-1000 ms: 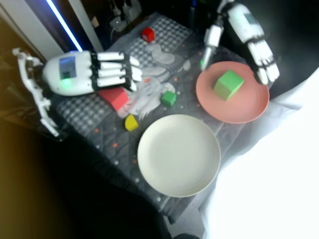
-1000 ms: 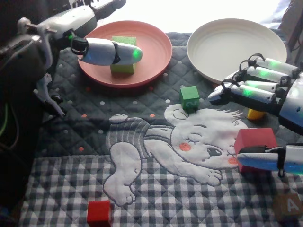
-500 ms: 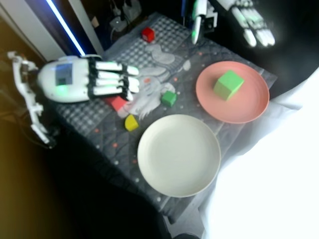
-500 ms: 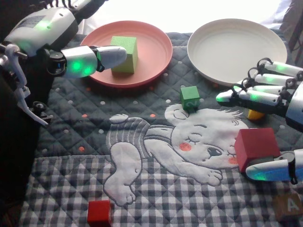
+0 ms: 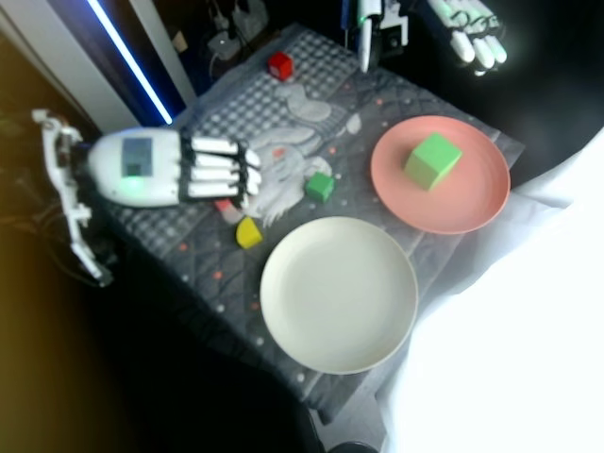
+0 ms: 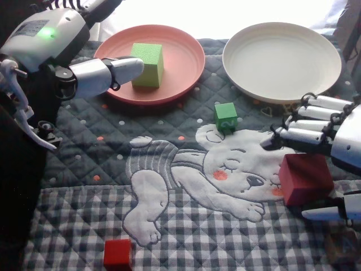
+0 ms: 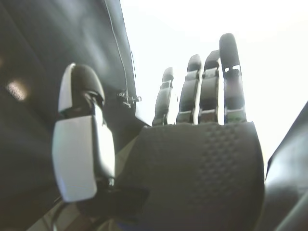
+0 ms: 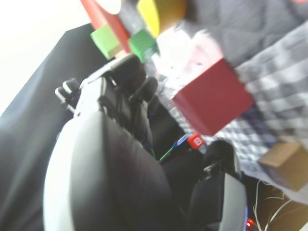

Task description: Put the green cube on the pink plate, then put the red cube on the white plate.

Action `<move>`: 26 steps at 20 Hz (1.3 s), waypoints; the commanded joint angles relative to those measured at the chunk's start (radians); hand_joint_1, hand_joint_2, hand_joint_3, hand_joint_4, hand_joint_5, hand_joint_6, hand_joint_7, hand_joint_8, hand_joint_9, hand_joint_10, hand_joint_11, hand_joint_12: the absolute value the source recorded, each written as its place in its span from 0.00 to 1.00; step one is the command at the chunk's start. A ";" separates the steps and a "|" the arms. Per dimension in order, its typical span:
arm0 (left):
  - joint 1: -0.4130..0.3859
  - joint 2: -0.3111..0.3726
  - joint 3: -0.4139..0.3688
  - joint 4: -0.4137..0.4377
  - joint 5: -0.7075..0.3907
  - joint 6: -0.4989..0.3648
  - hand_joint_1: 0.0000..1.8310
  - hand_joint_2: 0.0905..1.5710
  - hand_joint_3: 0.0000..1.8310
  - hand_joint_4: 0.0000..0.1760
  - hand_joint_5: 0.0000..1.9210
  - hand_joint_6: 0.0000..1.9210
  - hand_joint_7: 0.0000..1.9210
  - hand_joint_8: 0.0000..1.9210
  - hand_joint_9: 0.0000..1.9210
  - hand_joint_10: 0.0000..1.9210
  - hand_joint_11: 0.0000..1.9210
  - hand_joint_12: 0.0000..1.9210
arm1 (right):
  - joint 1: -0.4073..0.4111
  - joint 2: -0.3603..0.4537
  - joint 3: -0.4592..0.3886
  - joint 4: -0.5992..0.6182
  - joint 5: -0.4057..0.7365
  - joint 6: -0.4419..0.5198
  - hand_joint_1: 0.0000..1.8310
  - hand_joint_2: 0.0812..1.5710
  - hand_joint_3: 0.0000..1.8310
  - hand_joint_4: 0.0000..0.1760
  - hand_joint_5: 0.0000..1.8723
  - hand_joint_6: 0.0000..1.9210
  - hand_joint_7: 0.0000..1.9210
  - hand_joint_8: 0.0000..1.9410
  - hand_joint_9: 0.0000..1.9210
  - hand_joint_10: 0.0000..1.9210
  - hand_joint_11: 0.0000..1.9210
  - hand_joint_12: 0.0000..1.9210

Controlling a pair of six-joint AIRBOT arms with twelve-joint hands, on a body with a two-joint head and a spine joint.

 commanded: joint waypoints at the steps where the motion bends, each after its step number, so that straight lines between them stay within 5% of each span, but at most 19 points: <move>1: -0.009 0.005 -0.002 0.020 -0.134 -0.003 0.28 0.75 0.01 0.74 0.05 0.01 0.07 0.01 0.05 0.02 0.00 0.58 | 0.002 -0.001 0.005 0.034 -0.084 0.025 0.47 0.65 0.00 0.00 0.16 0.33 0.17 0.28 0.06 0.51 0.00 0.77; 3: -0.008 0.005 -0.004 0.021 -0.138 -0.003 0.28 0.76 0.01 0.74 0.06 0.01 0.08 0.01 0.06 0.03 0.00 0.57 | 0.003 -0.009 0.011 0.034 -0.074 0.025 0.55 0.66 0.00 0.00 0.17 0.32 0.21 0.33 0.06 0.53 0.00 0.78; 4: -0.008 0.005 -0.004 0.021 -0.138 -0.003 0.29 0.78 0.01 0.68 0.07 0.01 0.09 0.01 0.06 0.03 0.00 0.58 | 0.003 -0.009 0.011 0.034 -0.074 0.025 0.61 0.68 0.00 0.00 0.23 0.35 0.27 0.39 0.14 0.60 0.00 0.90; 5: -0.008 0.005 -0.004 0.021 -0.138 -0.003 0.29 0.79 0.00 0.70 0.08 0.01 0.09 0.01 0.06 0.03 0.00 0.57 | 0.003 -0.010 0.012 0.034 -0.072 0.025 0.61 0.75 0.00 0.00 0.37 0.61 0.31 0.48 0.20 0.66 0.05 0.98; 6: -0.006 0.005 -0.004 0.021 -0.139 -0.003 0.30 0.80 0.00 0.70 0.08 0.01 0.09 0.00 0.06 0.03 0.00 0.54 | 0.003 -0.018 0.016 0.034 -0.066 0.025 0.64 0.76 0.00 0.00 0.42 0.69 0.36 0.63 0.22 0.68 0.09 1.00; 7: -0.005 0.005 -0.005 0.021 -0.139 -0.003 0.30 0.80 0.00 0.68 0.08 0.01 0.09 0.00 0.05 0.03 0.00 0.53 | 0.003 -0.022 0.019 0.034 -0.064 0.025 0.65 0.77 0.00 0.00 0.45 0.72 0.35 0.67 0.17 0.65 0.03 1.00; 8: -0.004 0.005 -0.005 0.021 -0.139 -0.003 0.28 0.80 0.00 0.77 0.08 0.00 0.09 0.00 0.05 0.03 0.00 0.47 | 0.004 -0.022 0.020 0.034 -0.064 0.025 0.65 0.78 0.00 0.00 0.44 0.73 0.35 0.69 0.19 0.69 0.07 1.00; 9: -0.004 0.005 -0.005 0.021 -0.139 -0.003 0.28 0.81 0.00 0.78 0.08 0.00 0.08 0.00 0.04 0.02 0.00 0.41 | 0.004 -0.022 0.020 0.034 -0.064 0.025 0.65 0.78 0.00 0.00 0.43 0.75 0.35 0.70 0.21 0.71 0.08 1.00; 10: -0.004 0.005 -0.005 0.021 -0.139 -0.003 0.28 0.81 0.00 0.75 0.07 0.00 0.08 0.00 0.03 0.02 0.00 0.38 | 0.004 -0.022 0.020 0.034 -0.064 0.025 0.71 0.78 0.01 0.00 0.41 0.75 0.37 0.68 0.30 0.81 0.20 1.00; 11: -0.004 0.005 -0.005 0.021 -0.139 -0.003 0.29 0.81 0.00 0.70 0.08 0.00 0.08 0.00 0.04 0.02 0.00 0.44 | 0.004 -0.022 0.020 0.034 -0.064 0.025 0.73 0.77 0.00 0.00 0.40 0.74 0.40 0.66 0.35 0.79 0.26 1.00; 12: -0.002 0.005 -0.005 0.020 -0.140 -0.003 0.28 0.81 0.00 0.70 0.08 0.00 0.08 0.00 0.04 0.02 0.00 0.49 | 0.011 -0.024 0.019 0.034 -0.064 0.025 0.73 0.77 0.00 0.00 0.40 0.75 0.40 0.66 0.32 0.80 0.23 1.00; 14: 0.005 0.004 -0.006 0.014 -0.141 -0.003 0.27 0.82 0.00 0.77 0.07 0.00 0.07 0.00 0.04 0.02 0.00 0.43 | 0.028 -0.026 0.019 0.034 -0.064 0.025 0.66 0.77 0.00 0.00 0.44 0.73 0.36 0.68 0.20 0.72 0.03 1.00; 15: 0.007 0.004 -0.006 0.011 -0.142 -0.003 0.29 0.82 0.00 0.73 0.07 0.00 0.06 0.00 0.03 0.01 0.00 0.32 | 0.040 -0.028 0.019 0.034 -0.068 0.025 0.66 0.76 0.00 0.00 0.46 0.70 0.37 0.67 0.21 0.71 0.00 1.00; 17: 0.014 0.004 -0.005 -0.001 -0.137 -0.003 0.32 0.82 0.00 0.62 0.08 0.00 0.06 0.00 0.04 0.01 0.00 0.35 | 0.075 -0.030 0.019 0.033 -0.110 0.025 0.66 0.76 0.00 0.00 0.47 0.70 0.39 0.64 0.23 0.67 0.03 1.00; 19: 0.022 0.004 -0.004 -0.010 -0.132 -0.003 0.32 0.82 0.00 0.67 0.09 0.00 0.07 0.00 0.03 0.01 0.00 0.26 | 0.105 -0.031 0.022 0.033 -0.127 0.025 0.66 0.76 0.00 0.00 0.48 0.67 0.38 0.66 0.25 0.69 0.08 1.00; 20: 0.024 0.003 -0.004 -0.012 -0.131 -0.003 0.33 0.82 0.00 0.66 0.09 0.00 0.07 0.00 0.03 0.01 0.00 0.25 | 0.119 -0.032 0.026 0.033 -0.134 0.025 0.66 0.75 0.00 0.00 0.49 0.62 0.39 0.69 0.28 0.76 0.17 1.00; 21: 0.024 0.002 -0.004 -0.013 -0.129 -0.003 0.33 0.82 0.00 0.64 0.10 0.00 0.06 0.00 0.03 0.01 0.00 0.27 | 0.134 -0.033 0.030 0.033 -0.140 0.024 0.66 0.77 0.00 0.00 0.49 0.55 0.33 0.82 0.27 0.88 0.21 1.00; 25: 0.024 0.002 -0.002 -0.012 -0.125 -0.003 0.32 0.80 0.00 0.71 0.11 0.00 0.05 0.00 0.04 0.01 0.00 0.38 | 0.198 -0.033 0.048 0.033 -0.149 0.020 0.65 0.78 0.00 0.00 0.45 0.72 0.34 0.70 0.20 0.68 0.01 0.99; 26: 0.023 0.002 -0.003 -0.012 -0.124 -0.003 0.31 0.79 0.00 0.67 0.11 0.00 0.06 0.00 0.04 0.01 0.00 0.41 | 0.217 -0.035 0.056 0.033 -0.149 0.018 0.65 0.78 0.00 0.00 0.45 0.73 0.34 0.70 0.22 0.71 0.05 0.99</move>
